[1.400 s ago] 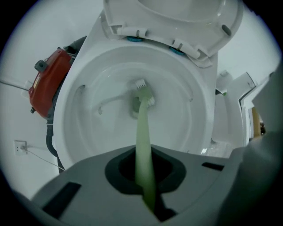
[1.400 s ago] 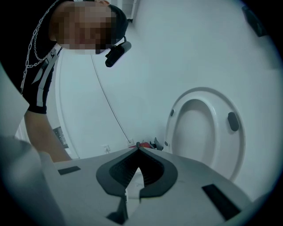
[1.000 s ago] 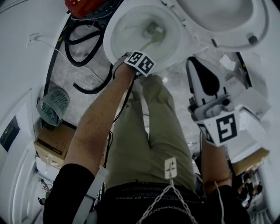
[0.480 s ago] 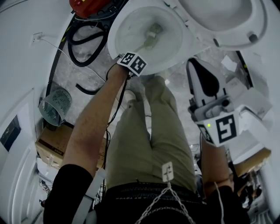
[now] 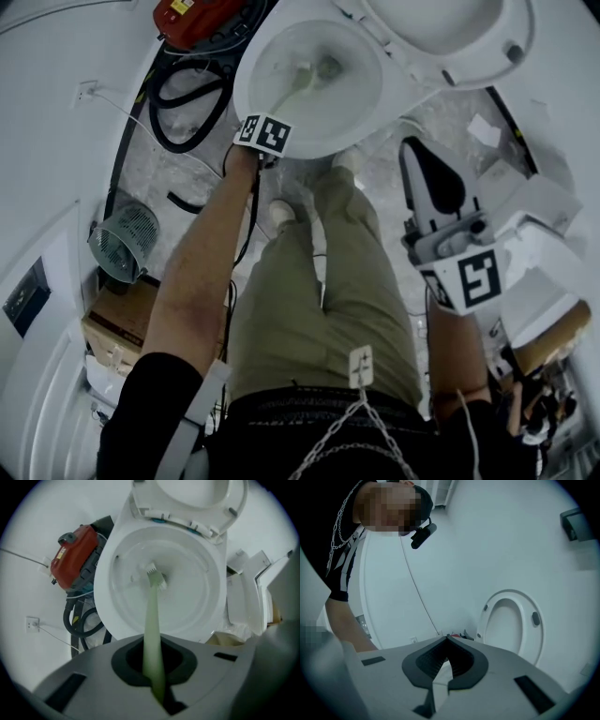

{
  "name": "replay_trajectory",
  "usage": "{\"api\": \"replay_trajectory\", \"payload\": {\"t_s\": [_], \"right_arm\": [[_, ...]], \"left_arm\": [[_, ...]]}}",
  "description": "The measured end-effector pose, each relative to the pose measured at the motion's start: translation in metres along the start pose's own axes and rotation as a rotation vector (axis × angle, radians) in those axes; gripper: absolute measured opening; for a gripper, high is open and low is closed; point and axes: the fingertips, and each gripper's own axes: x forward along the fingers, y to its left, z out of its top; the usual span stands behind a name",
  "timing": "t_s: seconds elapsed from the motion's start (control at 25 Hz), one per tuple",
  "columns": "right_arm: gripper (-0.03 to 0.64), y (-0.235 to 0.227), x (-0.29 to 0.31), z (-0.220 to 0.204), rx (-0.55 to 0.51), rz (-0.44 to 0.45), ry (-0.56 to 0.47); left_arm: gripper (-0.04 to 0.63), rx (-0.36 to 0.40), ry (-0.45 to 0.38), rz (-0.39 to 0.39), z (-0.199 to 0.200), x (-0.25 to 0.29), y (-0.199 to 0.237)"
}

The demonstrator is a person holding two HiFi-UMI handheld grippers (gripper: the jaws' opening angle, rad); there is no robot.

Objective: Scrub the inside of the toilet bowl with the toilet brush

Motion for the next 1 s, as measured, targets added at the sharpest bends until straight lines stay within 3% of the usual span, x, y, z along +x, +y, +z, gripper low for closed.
{"api": "replay_trajectory", "payload": {"t_s": [0.24, 0.48, 0.72, 0.88, 1.0], "right_arm": [[0.003, 0.031, -0.031, 0.005, -0.009, -0.036, -0.02], [0.003, 0.071, -0.06, 0.017, -0.043, -0.068, -0.039], [0.003, 0.111, -0.084, 0.031, -0.113, -0.037, -0.03], [0.003, 0.145, -0.094, 0.067, -0.097, -0.032, -0.068], [0.003, 0.166, -0.107, 0.098, -0.126, -0.027, -0.108]], "left_arm": [[0.0, -0.038, -0.287, -0.058, -0.01, -0.063, -0.02], [0.0, -0.085, -0.518, -0.061, -0.049, -0.18, -0.029], [0.0, -0.077, -0.768, 0.006, -0.083, -0.316, -0.027], [0.0, -0.114, -0.931, 0.042, -0.107, -0.399, -0.022], [0.0, -0.1, -1.01, 0.073, -0.124, -0.457, -0.027]]}}
